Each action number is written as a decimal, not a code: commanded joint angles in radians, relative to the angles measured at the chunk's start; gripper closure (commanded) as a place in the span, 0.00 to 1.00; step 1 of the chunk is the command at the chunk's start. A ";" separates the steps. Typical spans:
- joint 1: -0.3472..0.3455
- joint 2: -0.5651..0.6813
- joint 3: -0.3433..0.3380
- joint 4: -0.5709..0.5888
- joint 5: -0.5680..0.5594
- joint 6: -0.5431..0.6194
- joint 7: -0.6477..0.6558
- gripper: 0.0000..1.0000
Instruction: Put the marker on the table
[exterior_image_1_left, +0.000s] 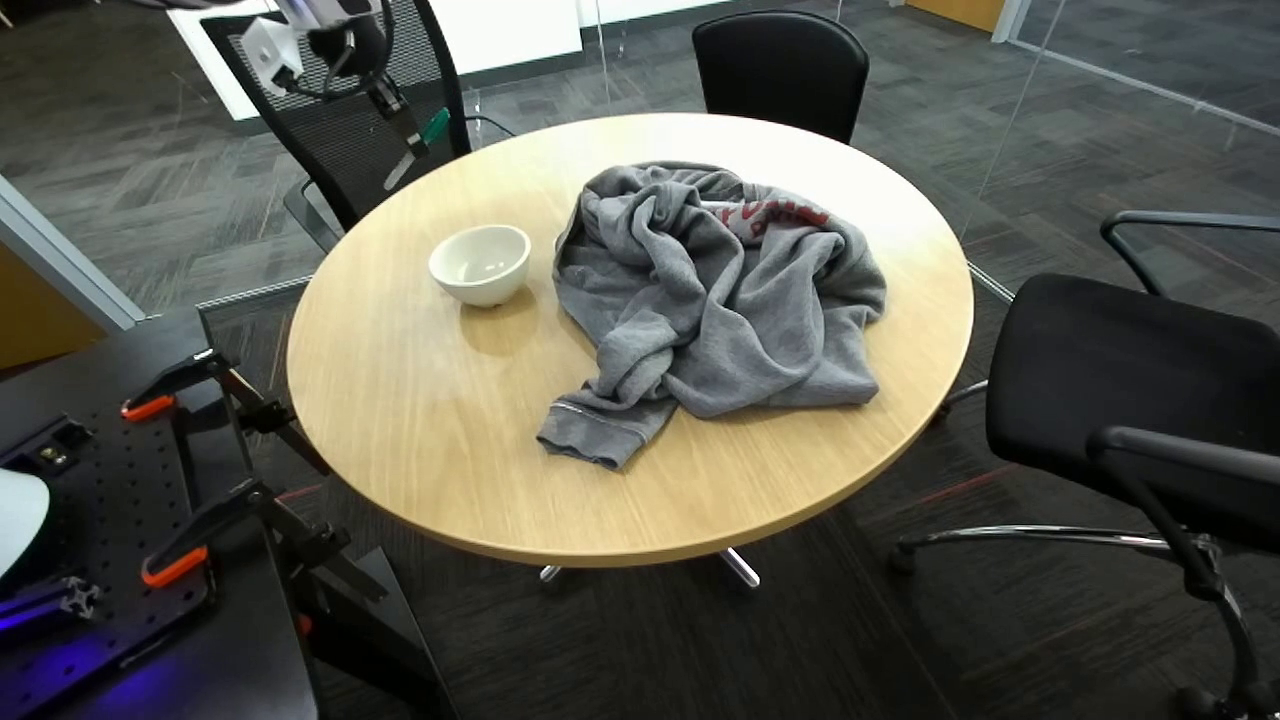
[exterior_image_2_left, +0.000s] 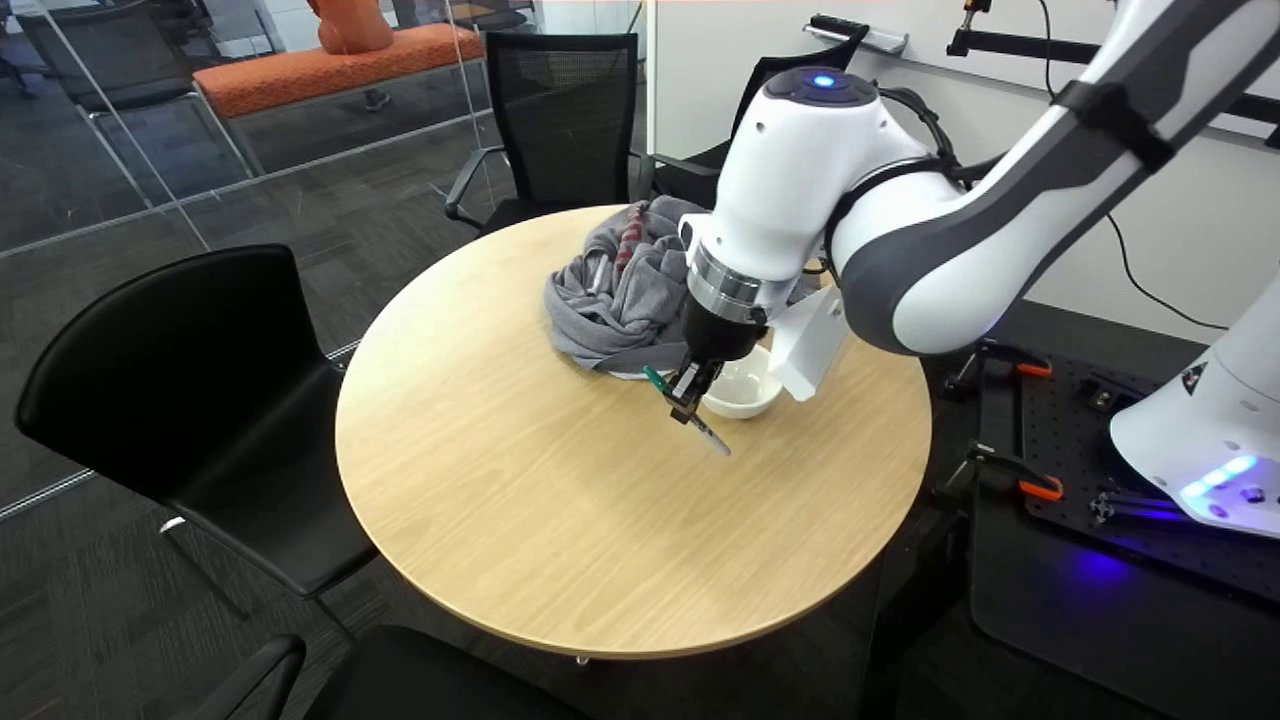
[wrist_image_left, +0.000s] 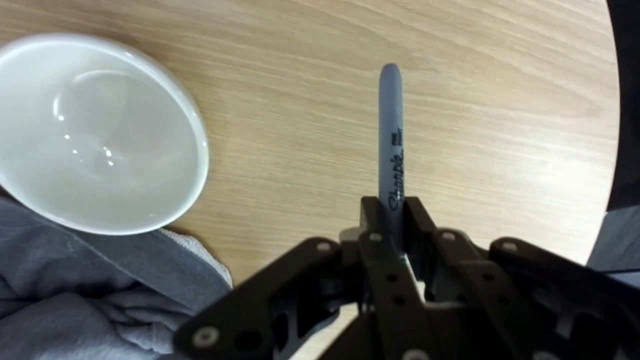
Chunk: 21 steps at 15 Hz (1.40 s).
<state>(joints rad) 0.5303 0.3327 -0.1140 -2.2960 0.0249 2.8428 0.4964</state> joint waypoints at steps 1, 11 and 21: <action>-0.105 0.093 0.073 0.117 -0.015 -0.101 -0.034 0.96; -0.174 0.310 0.126 0.277 0.003 -0.166 -0.070 0.96; -0.146 0.305 0.103 0.266 -0.010 -0.145 -0.042 0.23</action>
<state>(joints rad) 0.3762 0.6845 -0.0071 -2.0013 0.0185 2.7011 0.4532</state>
